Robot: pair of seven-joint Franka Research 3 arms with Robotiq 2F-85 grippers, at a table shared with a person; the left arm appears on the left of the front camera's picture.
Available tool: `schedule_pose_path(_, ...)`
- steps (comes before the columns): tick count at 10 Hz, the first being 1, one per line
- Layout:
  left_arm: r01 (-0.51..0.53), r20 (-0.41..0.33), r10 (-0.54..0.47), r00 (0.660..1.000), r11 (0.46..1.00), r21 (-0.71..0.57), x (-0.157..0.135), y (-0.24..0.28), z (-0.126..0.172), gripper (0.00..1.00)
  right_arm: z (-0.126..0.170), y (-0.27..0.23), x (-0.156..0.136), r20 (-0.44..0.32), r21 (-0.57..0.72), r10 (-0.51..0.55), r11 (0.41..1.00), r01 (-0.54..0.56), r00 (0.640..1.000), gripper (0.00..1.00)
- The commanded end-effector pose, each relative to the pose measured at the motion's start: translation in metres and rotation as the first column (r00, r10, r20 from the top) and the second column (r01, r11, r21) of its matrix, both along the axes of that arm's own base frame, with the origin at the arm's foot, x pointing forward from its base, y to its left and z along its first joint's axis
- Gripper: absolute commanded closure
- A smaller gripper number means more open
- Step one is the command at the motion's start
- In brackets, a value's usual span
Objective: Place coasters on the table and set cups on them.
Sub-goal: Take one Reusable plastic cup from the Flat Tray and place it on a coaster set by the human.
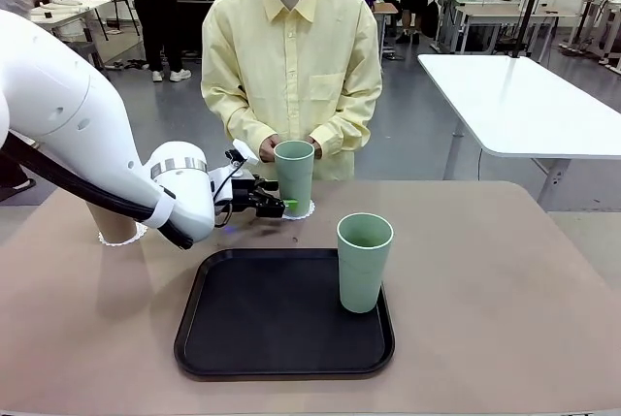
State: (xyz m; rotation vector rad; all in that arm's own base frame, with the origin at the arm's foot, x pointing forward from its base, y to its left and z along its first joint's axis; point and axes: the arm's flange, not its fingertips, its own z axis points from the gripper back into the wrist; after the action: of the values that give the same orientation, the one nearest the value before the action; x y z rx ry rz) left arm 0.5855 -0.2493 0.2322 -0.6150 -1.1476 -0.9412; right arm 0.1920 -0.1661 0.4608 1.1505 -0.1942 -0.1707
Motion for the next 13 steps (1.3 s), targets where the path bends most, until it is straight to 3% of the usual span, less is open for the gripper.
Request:
schedule_pose_path(1,-0.029,-0.014,0.030,0.999,0.995,0.092,-0.008,0.010,0.010,0.00,-0.001,-0.001,0.001,0.022,0.014,0.009,1.000,-0.009,1.000,0.00)
schedule_pose_path(4,-0.040,-0.062,0.054,0.997,0.979,0.201,-0.022,0.029,0.030,0.00,-0.001,-0.001,0.001,0.022,0.014,0.009,1.000,-0.009,1.000,0.00)
schedule_pose_path(6,-0.048,-0.018,0.056,0.998,0.954,0.295,-0.041,0.044,0.061,0.00,-0.001,-0.001,0.001,0.022,0.014,0.009,1.000,-0.009,1.000,0.00)
schedule_pose_path(9,-0.002,-0.008,0.007,1.000,0.881,0.472,-0.092,0.061,0.141,0.00,-0.001,-0.001,0.001,0.022,0.014,0.009,1.000,-0.009,1.000,0.00)
schedule_pose_path(12,0.046,-0.017,-0.046,0.999,0.740,0.671,-0.129,0.068,0.197,0.00,-0.001,-0.001,0.001,0.022,0.014,0.009,1.000,-0.009,1.000,0.00)
schedule_pose_path(13,0.037,-0.011,-0.041,0.999,0.716,0.697,-0.139,0.074,0.216,0.00,-0.001,-0.001,0.001,0.022,0.014,0.009,1.000,-0.009,1.000,0.00)
